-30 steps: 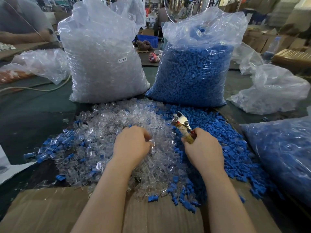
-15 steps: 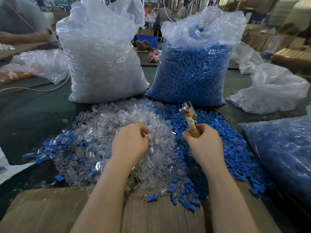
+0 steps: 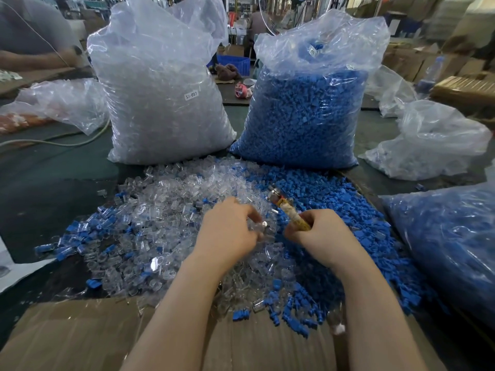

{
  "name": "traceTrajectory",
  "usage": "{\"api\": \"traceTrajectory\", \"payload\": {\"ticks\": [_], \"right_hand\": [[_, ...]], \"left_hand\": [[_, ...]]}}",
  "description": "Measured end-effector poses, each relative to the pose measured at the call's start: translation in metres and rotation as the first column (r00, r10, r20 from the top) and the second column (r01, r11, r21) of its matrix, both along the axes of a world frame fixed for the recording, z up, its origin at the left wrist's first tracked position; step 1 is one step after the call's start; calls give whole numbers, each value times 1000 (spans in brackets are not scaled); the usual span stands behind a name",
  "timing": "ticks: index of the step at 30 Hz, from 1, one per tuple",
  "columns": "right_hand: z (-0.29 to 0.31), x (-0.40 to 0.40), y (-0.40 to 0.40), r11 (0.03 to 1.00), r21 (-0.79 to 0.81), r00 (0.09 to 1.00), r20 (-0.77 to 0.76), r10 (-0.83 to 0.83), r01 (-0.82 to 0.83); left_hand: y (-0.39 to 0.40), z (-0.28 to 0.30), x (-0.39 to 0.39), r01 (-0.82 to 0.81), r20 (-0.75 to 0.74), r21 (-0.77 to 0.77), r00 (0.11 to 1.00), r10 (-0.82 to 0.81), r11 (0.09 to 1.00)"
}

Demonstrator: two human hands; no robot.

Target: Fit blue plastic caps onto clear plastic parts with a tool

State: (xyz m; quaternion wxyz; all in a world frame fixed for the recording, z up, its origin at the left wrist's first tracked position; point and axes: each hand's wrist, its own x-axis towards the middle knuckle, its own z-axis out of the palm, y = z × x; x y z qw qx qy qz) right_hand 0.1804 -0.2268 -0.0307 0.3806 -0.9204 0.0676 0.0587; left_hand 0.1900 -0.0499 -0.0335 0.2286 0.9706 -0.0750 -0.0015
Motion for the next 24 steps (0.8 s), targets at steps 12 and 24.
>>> {"api": "traceTrajectory", "payload": {"ticks": [12, 24], "right_hand": [[-1, -2, 10, 987, -153, 999, 22, 46, -42], [4, -3, 20, 886, 458, 982, 126, -140, 68]], "left_hand": [[4, -2, 4, -40, 42, -261, 998, 52, 964], [7, 2, 3, -34, 36, -581, 997, 67, 813]]}}
